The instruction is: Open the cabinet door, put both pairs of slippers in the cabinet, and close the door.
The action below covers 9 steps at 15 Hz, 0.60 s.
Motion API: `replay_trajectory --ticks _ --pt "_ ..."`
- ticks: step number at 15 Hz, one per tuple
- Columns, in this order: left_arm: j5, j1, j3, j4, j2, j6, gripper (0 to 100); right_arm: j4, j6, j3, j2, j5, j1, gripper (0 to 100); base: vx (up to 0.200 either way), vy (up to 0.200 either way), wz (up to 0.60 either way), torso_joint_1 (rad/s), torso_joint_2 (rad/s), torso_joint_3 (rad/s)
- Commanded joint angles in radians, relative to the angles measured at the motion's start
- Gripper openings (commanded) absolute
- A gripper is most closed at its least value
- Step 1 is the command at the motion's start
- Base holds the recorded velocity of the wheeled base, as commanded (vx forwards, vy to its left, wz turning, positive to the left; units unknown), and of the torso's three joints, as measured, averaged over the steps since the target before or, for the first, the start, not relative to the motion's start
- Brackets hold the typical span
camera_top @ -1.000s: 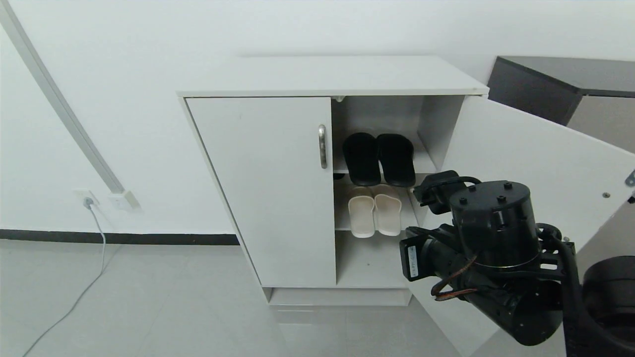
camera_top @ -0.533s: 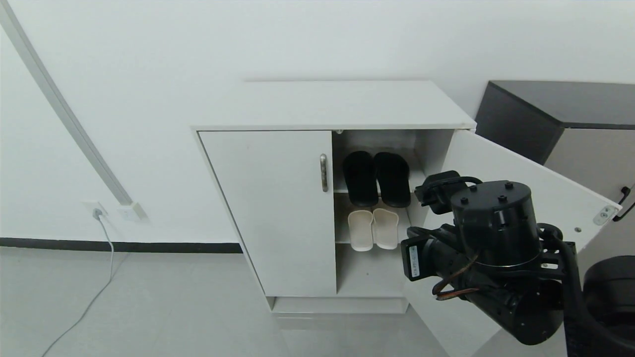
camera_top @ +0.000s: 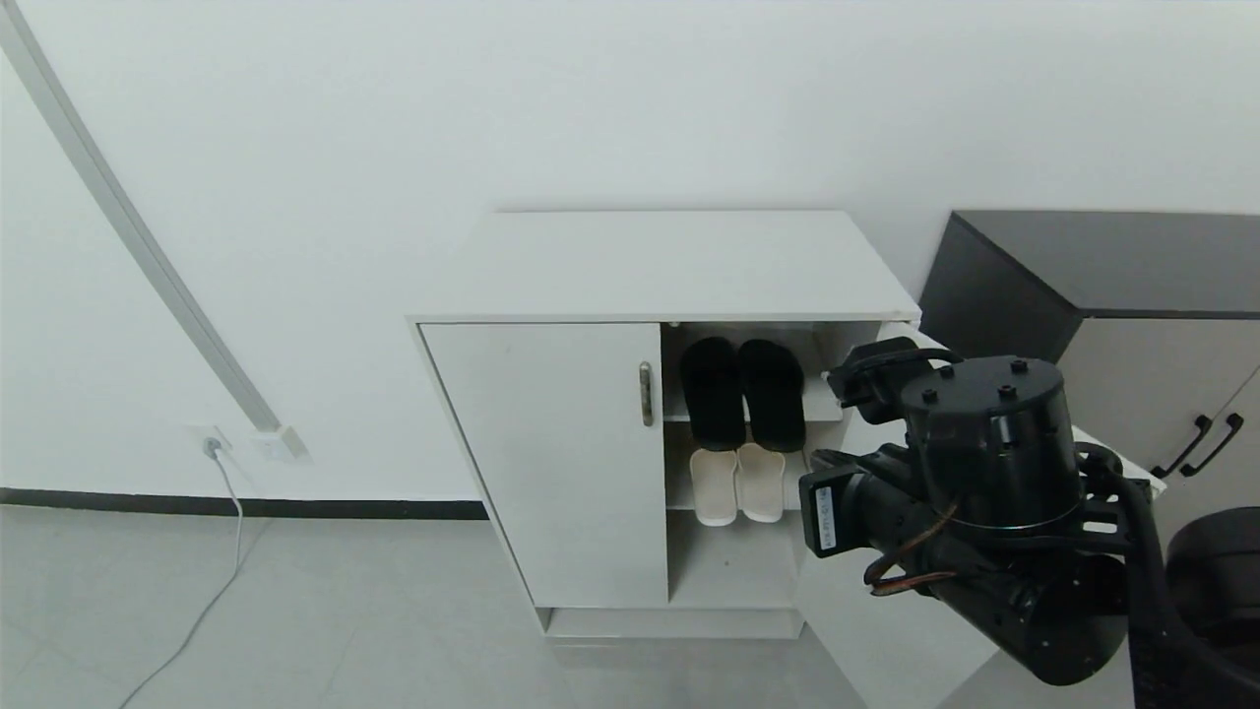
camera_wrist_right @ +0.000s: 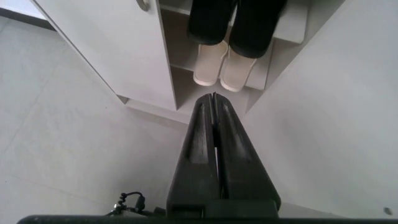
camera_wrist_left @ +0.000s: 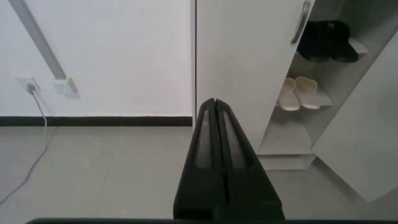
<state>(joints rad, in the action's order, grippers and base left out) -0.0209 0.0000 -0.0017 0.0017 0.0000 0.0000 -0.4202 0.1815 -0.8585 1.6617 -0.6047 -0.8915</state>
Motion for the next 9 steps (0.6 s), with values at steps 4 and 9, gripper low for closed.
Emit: replay_trajectory --ticks 4,9 --pt "-0.001 0.0 0.0 0.0 0.0 0.0 0 -0.002 0.001 0.012 -0.025 0.0 -0.001 0 0.0 0.0 0.0 0.243 -0.56 -0.322" --pt "-0.001 0.0 0.0 0.0 0.0 -0.002 0 -0.002 0.001 0.01 -0.002 0.003 -0.003 0 0.0 0.0 0.0 0.116 -0.27 -0.147"
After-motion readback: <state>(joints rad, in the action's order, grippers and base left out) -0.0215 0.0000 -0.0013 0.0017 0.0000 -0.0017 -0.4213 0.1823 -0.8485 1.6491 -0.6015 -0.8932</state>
